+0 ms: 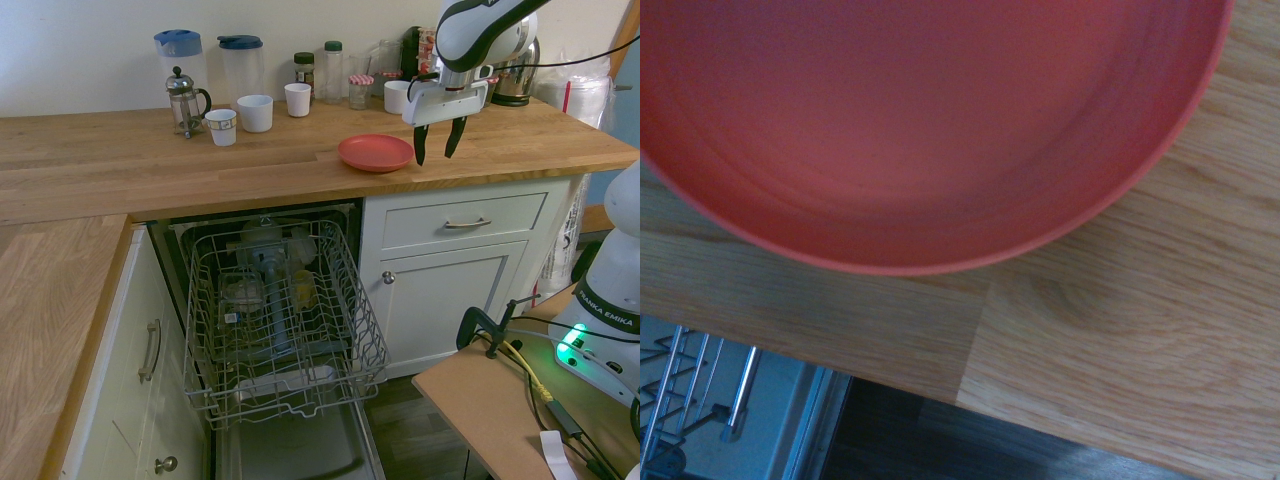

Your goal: Put the plate in the dishwasher

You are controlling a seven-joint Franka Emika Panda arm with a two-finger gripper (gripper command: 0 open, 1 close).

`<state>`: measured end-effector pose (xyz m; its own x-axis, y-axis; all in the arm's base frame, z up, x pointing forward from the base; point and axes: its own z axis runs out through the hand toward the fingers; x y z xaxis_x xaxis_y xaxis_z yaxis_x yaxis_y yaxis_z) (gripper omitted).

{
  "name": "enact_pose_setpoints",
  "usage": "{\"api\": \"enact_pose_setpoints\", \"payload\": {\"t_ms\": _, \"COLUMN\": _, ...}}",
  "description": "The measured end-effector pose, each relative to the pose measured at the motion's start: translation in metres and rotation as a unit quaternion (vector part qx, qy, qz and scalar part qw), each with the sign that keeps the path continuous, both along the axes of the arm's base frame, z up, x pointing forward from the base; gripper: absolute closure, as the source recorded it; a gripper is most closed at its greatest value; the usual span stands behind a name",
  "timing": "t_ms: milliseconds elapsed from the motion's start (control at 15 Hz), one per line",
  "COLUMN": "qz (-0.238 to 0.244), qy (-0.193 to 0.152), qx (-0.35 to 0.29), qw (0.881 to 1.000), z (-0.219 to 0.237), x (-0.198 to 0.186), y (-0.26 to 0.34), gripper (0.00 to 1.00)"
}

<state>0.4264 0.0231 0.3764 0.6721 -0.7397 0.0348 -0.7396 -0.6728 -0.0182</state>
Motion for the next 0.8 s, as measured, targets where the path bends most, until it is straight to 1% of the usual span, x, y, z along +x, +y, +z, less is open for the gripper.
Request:
{"api": "enact_pose_setpoints", "payload": {"t_ms": 267, "qz": -0.012, "qy": -0.002, "qx": 0.001, "qw": 1.000, "z": 0.001, "x": 0.001, "y": 0.000, "gripper": 0.00}}
{"api": "enact_pose_setpoints", "payload": {"t_ms": 533, "qz": -0.028, "qy": -0.018, "qx": 0.009, "qw": 0.999, "z": 0.016, "x": 0.010, "y": 0.001, "gripper": 0.00}}
{"api": "enact_pose_setpoints", "payload": {"t_ms": 800, "qz": -0.064, "qy": -0.033, "qx": 0.036, "qw": 0.997, "z": 0.032, "x": 0.030, "y": -0.004, "gripper": 0.00}}
